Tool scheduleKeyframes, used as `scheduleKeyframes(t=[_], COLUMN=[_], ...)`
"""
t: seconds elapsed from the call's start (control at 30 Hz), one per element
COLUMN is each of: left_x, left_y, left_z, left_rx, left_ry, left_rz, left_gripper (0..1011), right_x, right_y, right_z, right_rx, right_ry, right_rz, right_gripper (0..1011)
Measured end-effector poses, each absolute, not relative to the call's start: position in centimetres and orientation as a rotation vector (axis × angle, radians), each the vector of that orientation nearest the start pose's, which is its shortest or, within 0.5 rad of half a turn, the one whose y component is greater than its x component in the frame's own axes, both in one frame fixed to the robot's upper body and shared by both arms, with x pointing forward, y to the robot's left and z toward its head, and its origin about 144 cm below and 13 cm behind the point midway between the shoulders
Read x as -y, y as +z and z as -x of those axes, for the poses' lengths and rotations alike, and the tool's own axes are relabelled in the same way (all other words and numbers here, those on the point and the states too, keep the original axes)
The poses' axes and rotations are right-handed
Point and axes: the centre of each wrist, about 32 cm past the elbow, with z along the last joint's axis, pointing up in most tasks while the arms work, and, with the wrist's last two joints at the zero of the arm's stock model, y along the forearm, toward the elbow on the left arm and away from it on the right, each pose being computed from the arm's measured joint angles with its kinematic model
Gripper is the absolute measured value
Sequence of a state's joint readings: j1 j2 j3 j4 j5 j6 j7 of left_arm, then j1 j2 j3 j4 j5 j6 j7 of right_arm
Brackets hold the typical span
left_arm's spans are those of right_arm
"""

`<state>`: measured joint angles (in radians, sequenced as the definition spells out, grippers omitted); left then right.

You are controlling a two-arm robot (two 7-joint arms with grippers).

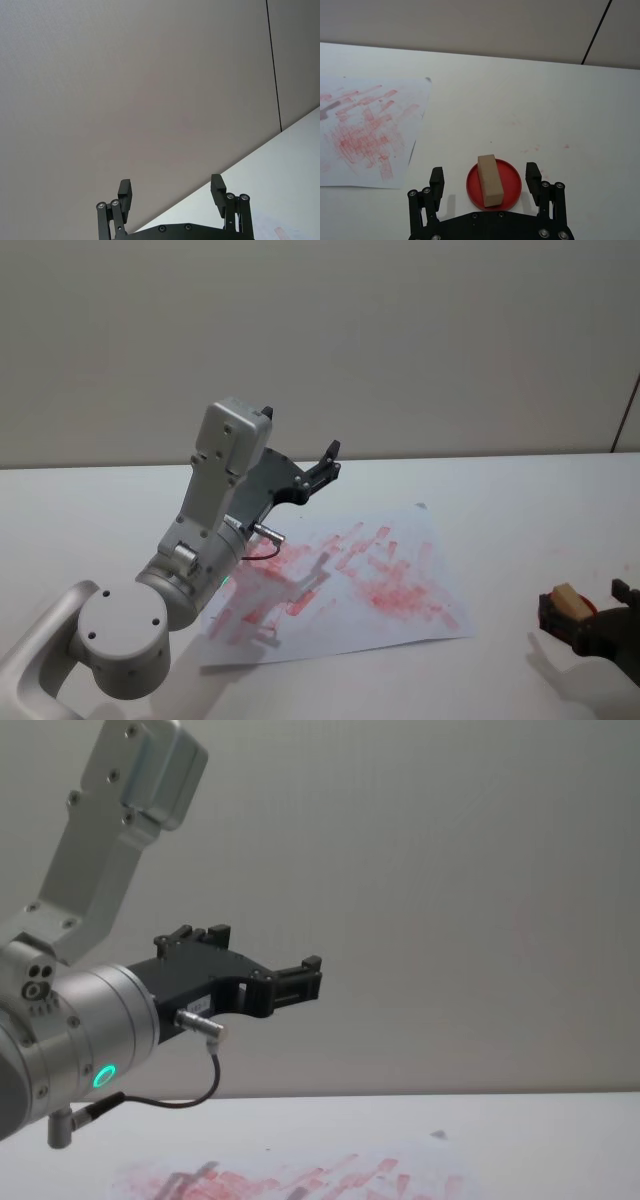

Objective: Use the one hand to pick up the stamp and affix it onto the A4 paper.

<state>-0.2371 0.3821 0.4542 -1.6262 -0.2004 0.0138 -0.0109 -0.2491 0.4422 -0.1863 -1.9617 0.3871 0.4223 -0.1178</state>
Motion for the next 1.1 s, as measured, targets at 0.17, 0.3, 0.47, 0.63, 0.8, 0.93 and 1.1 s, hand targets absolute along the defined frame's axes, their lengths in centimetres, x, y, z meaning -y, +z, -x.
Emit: scheduleKeyframes(t=[0.17, 0.3, 0.47, 0.63, 0.8, 0.93, 1.1], left_x=[-19.8, -19.8, -19.8, -19.8, -19.8, -19.8, -19.8], left_y=[120.4, 120.4, 120.4, 120.4, 120.4, 120.4, 120.4], left_z=[-49.2, -49.2, -49.2, -49.2, -49.2, -49.2, -49.2], left_rx=[0.268, 0.268, 0.268, 0.268, 0.268, 0.268, 0.268], left_ry=[1.124, 1.124, 1.124, 1.124, 1.124, 1.124, 1.124], left_rz=[-0.061, -0.061, -0.061, -0.061, -0.061, -0.061, -0.061], left_gripper=[1001, 1001, 1001, 1001, 1001, 1001, 1001], right_x=[25.5, 25.7, 25.9, 26.1, 26.1, 26.2, 26.2], right_y=[118.5, 118.5, 118.5, 118.5, 118.4, 118.3, 118.3], right_z=[-38.0, -38.4, -39.1, -40.0, -40.9, -41.4, -41.8], right_rx=[-0.248, -0.252, -0.264, -0.282, -0.310, -0.325, -0.340], right_ry=[-1.347, -1.339, -1.312, -1.281, -1.245, -1.226, -1.208], right_rz=[0.379, 0.400, 0.424, 0.441, 0.462, 0.470, 0.478], right_gripper=[1001, 1001, 1001, 1001, 1001, 998, 893])
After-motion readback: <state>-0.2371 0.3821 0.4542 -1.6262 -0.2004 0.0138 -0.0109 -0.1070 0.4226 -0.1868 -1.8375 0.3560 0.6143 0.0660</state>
